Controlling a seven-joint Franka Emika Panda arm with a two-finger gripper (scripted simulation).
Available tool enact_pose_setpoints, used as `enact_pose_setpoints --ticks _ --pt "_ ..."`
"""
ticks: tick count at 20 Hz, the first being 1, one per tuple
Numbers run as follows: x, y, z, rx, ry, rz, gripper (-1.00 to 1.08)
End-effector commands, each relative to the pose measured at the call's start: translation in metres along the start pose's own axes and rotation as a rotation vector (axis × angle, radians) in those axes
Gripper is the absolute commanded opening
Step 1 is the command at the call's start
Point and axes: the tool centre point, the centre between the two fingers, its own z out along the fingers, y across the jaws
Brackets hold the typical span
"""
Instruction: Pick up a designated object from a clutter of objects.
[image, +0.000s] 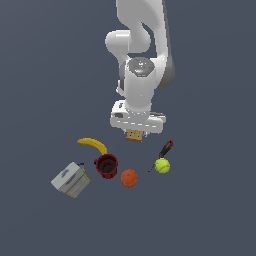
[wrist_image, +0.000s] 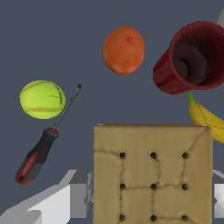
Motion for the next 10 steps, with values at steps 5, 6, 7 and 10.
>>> enact_pose_setpoints --ticks 5,6,7,10 --pt "0.014 -0.003 -0.063 0.0 0.0 0.0 -1.0" --pt "0.016 -0.004 -0.073 0.0 0.0 0.0 -1.0" --pt "0.019 -0.004 -0.082 0.0 0.0 0.0 -1.0" --pt "0.026 -0.006 -0.111 0.0 0.0 0.0 -1.0"
